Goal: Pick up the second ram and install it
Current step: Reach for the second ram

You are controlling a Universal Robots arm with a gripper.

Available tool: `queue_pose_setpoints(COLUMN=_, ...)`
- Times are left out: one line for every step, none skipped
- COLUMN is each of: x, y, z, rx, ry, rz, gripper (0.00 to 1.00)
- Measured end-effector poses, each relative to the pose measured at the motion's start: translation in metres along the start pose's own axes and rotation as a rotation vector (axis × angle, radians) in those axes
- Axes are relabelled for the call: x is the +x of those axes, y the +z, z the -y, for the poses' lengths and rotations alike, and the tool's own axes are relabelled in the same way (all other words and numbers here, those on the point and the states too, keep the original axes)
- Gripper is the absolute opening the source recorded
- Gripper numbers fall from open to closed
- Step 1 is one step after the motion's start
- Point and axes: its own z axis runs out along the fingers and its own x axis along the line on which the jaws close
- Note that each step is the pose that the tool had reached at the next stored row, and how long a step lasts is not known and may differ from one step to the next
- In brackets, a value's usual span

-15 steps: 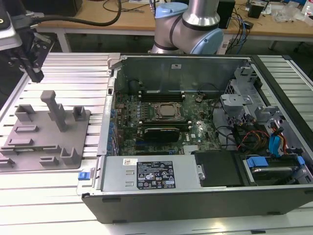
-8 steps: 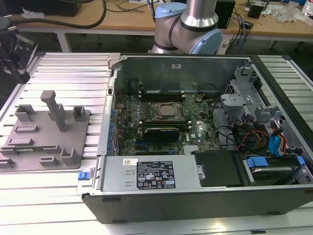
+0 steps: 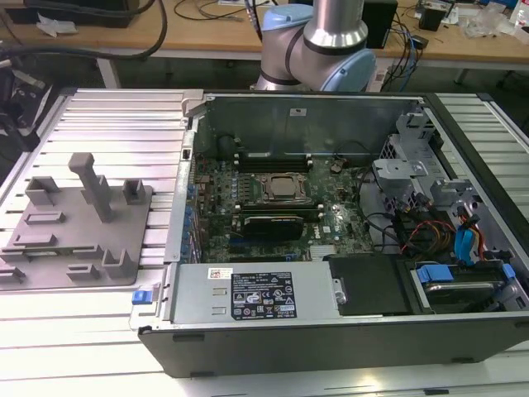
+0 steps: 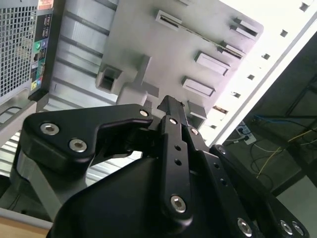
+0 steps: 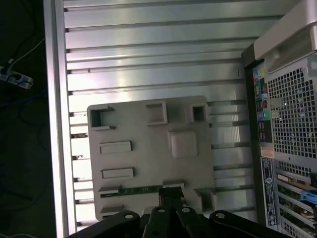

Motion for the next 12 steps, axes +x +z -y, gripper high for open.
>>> queue_pose_setpoints(x=0.0024, y=0.0021, z=0.0031, rx=-0.0001, ry=0.0, rz=0.0001, gripper=0.08)
queue_pose_setpoints(x=0.0042, y=0.0038, z=0.0062, rx=0.0, ry=0.0, rz=0.0, gripper=0.08)
queue_pose_setpoints(x=0.0059, y=0.0062, z=0.0104, rx=0.0, ry=0.0, rz=0.0, gripper=0.08)
queue_pose_setpoints(x=0.0065, y=0.007, z=0.0121, rx=0.0, ry=0.0, rz=0.0, gripper=0.08)
queue_pose_setpoints(x=0.007, y=0.0081, z=0.014, rx=0.0, ry=0.0, rz=0.0001, gripper=0.08)
queue_pose_setpoints(x=0.0078, y=0.0095, z=0.0167, rx=-0.0001, ry=0.0, rz=0.0001, gripper=0.08)
queue_pose_setpoints(x=0.0082, y=0.0107, z=0.0191, rx=0.0, ry=0.0, rz=0.0, gripper=0.08)
queue_pose_setpoints(x=0.009, y=0.013, z=0.023, rx=-0.0001, ry=0.0, rz=0.0001, gripper=0.08)
queue_pose_setpoints(x=0.0094, y=0.0141, z=0.0244, rx=0.0, ry=0.0, rz=0.0, gripper=0.08)
queue_pose_setpoints(x=0.0098, y=0.0155, z=0.0257, rx=0.0, ry=0.0, rz=0.0001, gripper=0.08)
queue_pose_setpoints(x=0.0109, y=0.0193, z=0.0286, rx=-0.0002, ry=0.0, rz=0.0003, gripper=0.08)
queue_pose_setpoints(x=0.0116, y=0.0213, z=0.0297, rx=-0.0001, ry=0.0, rz=0.0002, gripper=0.08)
